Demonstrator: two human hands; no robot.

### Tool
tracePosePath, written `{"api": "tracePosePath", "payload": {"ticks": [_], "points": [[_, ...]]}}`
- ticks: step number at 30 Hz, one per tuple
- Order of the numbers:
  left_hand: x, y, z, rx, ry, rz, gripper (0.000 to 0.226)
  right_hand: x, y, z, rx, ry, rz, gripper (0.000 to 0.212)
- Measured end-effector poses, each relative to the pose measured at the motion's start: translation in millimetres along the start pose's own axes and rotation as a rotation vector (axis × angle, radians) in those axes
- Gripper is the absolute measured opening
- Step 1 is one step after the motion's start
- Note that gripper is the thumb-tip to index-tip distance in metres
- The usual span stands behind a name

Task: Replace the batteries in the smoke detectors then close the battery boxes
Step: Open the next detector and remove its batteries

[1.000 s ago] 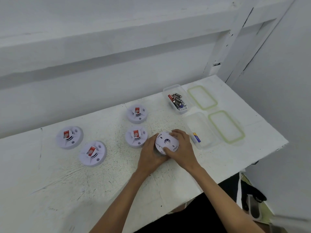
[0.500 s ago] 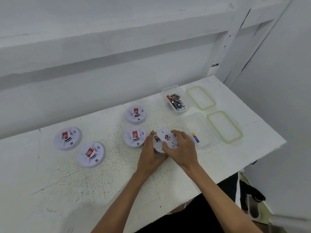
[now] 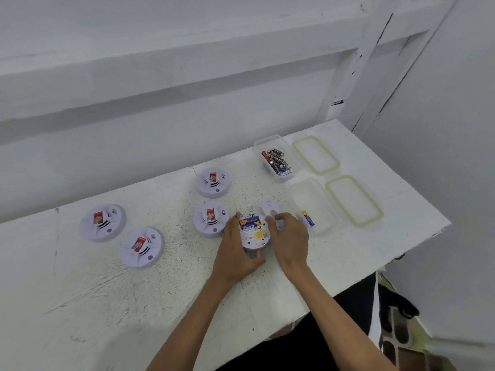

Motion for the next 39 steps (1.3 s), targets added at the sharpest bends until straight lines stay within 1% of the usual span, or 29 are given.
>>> {"api": "tracePosePath", "payload": {"ticks": [6, 8, 9, 11, 13, 15, 17, 20, 21, 25, 27, 32, 39], "points": [[4, 2, -3, 0.007, 0.043, -0.026, 0.105, 9, 0, 7, 0.001, -0.025, -0.067, 0.038], [2, 2, -6, 0.009, 0.052, -0.019, 0.103, 12, 5, 15, -0.034, 0.039, -0.097, 0.039], [1, 2, -6, 0.007, 0.053, -0.011, 0.103, 12, 8, 17, -0.033, 0.089, -0.129, 0.042], [2, 3, -6, 0.006, 0.044, 0.005, 0.102, 13, 12, 18, -0.023, 0.154, -0.177, 0.054], [5, 2, -6, 0.012, 0.029, 0.02, 0.102, 14, 14, 17, -0.02, 0.185, -0.17, 0.065], [8, 1, -5, 0.027, 0.013, 0.028, 0.103, 11, 14, 15, -0.018, 0.232, -0.173, 0.068], [7, 0, -5, 0.04, 0.014, 0.021, 0.104, 6, 16, 14, -0.029, 0.262, -0.176, 0.063], [5, 1, -7, 0.046, 0.028, 0.014, 0.104, 6, 17, 11, -0.038, 0.201, -0.15, 0.044], [4, 2, -8, 0.046, 0.04, 0.012, 0.104, 6, 17, 9, -0.036, 0.2, -0.147, 0.043], [6, 2, -7, 0.032, 0.112, 0.013, 0.104, 12, 18, 15, -0.085, 0.245, -0.111, 0.053], [3, 1, -6, 0.021, 0.127, 0.001, 0.105, 11, 19, 15, -0.089, 0.252, -0.115, 0.053], [0, -2, -8, 0.029, 0.196, -0.044, 0.111, 10, 19, 14, -0.087, 0.222, -0.124, 0.05], [12, -3, -12, 0.03, 0.208, 0.009, 0.109, -7, 19, 10, -0.035, 0.173, -0.237, 0.039]]}}
Point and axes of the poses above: each hand's wrist, its own y-axis away from the middle knuckle, its own z-axis out of the palm, x = y × z, the point moved 10 cm from there along -y, towards the middle knuckle, and after that the axes turned 11 degrees about y, right-handed, at the moved point
